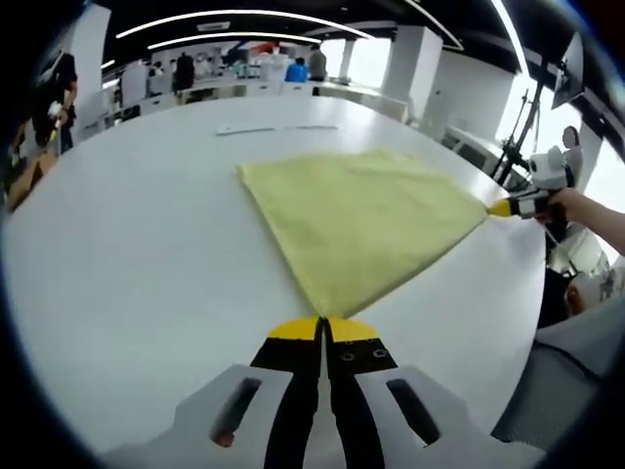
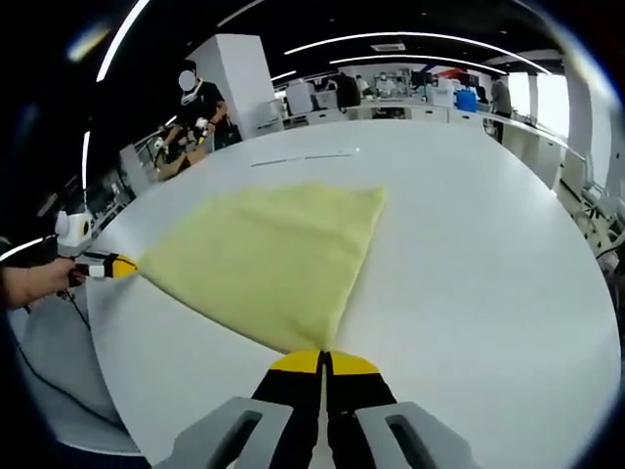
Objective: Fold the garment on the visible template until the final outline fits inside the template.
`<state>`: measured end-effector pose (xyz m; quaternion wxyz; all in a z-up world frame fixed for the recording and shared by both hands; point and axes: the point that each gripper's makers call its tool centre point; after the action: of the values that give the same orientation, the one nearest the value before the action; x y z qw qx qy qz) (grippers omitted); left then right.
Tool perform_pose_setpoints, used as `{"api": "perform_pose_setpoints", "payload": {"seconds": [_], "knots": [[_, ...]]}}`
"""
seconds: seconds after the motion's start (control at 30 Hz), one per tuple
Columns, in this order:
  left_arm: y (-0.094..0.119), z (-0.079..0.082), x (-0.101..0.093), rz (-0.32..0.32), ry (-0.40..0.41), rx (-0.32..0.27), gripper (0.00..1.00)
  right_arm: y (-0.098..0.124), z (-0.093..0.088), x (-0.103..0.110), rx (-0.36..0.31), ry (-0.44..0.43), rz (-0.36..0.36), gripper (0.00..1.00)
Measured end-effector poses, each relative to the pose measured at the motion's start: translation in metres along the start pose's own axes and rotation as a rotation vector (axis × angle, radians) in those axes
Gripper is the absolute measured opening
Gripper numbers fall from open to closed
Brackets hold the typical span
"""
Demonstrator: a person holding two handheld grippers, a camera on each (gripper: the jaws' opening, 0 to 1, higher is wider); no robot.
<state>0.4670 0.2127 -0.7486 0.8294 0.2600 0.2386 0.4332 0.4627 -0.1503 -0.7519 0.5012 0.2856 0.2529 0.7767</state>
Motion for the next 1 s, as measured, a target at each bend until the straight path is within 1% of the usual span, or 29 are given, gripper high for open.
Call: {"api": "perform_pose_setpoints", "payload": {"seconds": [0.6,0.63,0.67,0.83,1.0], "knots": [[0.0034,-0.0053,-0.0017,0.005,0.005,0.009,0.00,0.0034,-0.0044,0.0025,0.003,-0.014,0.003,0.00],[0.0034,-0.0054,-0.0016,0.005,0.005,0.009,0.00,0.0033,-0.0046,0.0023,0.004,-0.025,0.003,0.00],[0.0033,-0.0054,-0.0016,0.005,0.002,0.009,0.00,0.0030,-0.0043,0.0019,0.006,-0.056,0.003,0.00],[0.0029,-0.0038,-0.0009,0.017,-0.019,0.005,0.00,0.0029,-0.0037,0.0024,0.009,-0.042,0.000,0.00],[0.0022,-0.0019,-0.0001,0.022,-0.020,-0.003,0.00,0.0035,-0.0047,0.0030,0.023,-0.022,-0.001,0.00]]}}
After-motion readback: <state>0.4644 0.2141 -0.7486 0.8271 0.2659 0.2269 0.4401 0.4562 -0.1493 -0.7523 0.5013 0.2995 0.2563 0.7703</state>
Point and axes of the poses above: the point that each gripper's makers call its tool centre point, and the gripper's own axes: y roughly backward along the fingers, x roughly to its left, z roughly out of its top, and after that the axes turned 1 degree about -z, right-handed
